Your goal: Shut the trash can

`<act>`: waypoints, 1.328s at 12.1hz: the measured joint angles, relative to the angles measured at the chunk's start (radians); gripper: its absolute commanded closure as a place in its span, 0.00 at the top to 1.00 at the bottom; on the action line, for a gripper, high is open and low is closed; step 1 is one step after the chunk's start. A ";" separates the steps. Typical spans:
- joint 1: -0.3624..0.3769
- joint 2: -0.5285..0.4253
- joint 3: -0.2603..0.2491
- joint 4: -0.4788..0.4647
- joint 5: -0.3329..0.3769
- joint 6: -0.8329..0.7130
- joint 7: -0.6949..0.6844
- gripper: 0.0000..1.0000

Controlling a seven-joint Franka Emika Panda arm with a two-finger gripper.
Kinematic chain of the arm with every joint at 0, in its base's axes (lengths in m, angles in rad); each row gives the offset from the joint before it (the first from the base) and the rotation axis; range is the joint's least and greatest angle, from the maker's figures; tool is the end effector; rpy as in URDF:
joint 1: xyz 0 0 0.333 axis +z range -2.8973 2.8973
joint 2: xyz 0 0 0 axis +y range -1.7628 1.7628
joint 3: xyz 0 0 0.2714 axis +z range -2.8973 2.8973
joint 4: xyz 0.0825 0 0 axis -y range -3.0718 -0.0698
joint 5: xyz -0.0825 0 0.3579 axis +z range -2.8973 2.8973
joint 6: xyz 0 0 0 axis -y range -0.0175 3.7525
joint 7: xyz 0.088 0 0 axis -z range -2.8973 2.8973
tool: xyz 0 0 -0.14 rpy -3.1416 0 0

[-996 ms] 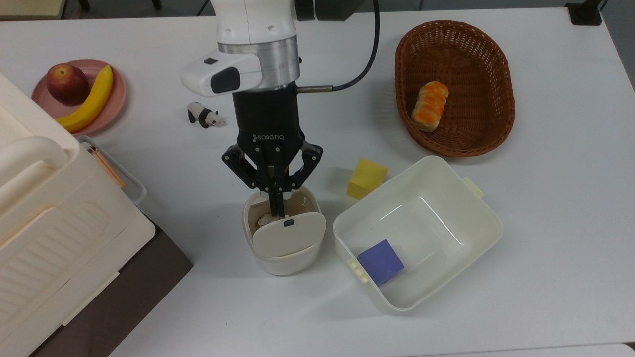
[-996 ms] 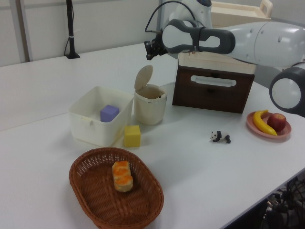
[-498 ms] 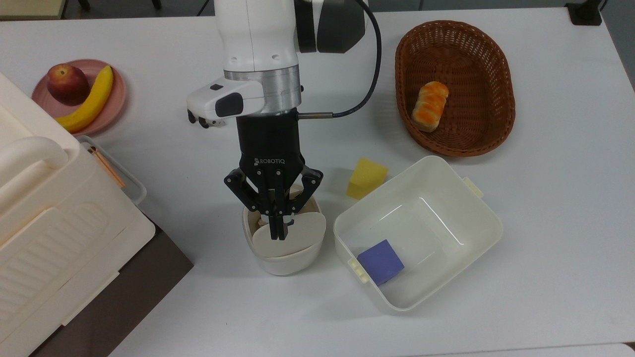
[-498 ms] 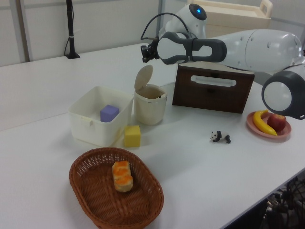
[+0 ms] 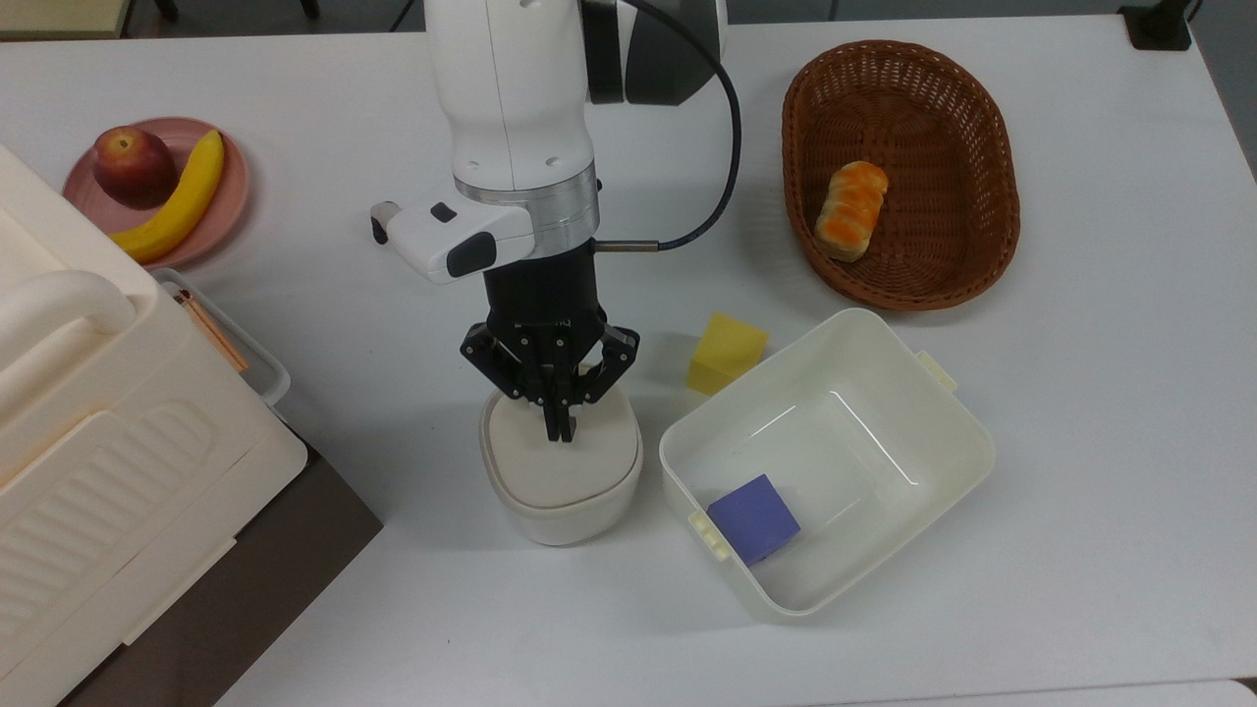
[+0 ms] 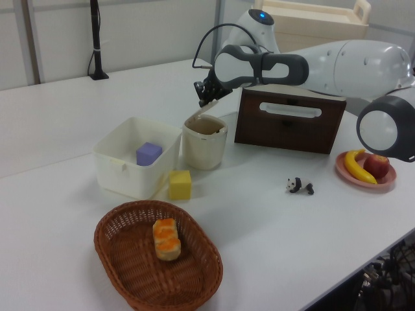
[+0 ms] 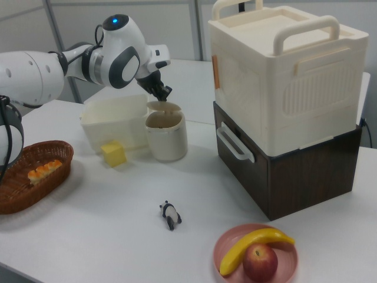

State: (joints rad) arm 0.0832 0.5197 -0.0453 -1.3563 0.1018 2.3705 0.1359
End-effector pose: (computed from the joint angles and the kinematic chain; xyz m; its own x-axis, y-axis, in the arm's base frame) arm 0.7155 0.0368 0.4177 0.8744 -0.1585 0.4585 -0.1062 -0.9847 -0.1379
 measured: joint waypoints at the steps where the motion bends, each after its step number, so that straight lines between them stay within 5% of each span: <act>1: 0.000 -0.007 0.000 0.000 0.000 -0.037 -0.004 0.08; 12: 0.000 0.004 0.000 -0.057 -0.003 -0.074 -0.025 0.09; 13: 0.000 -0.005 0.000 -0.057 -0.003 -0.090 -0.025 0.20; 14: -0.001 -0.031 0.000 -0.055 -0.003 -0.134 -0.025 0.51; 16: -0.001 -0.108 -0.001 -0.053 -0.003 -0.269 -0.025 0.98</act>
State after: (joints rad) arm 0.0822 0.4114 -0.0459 -1.4097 0.0989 2.1016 0.1113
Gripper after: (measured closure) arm 0.789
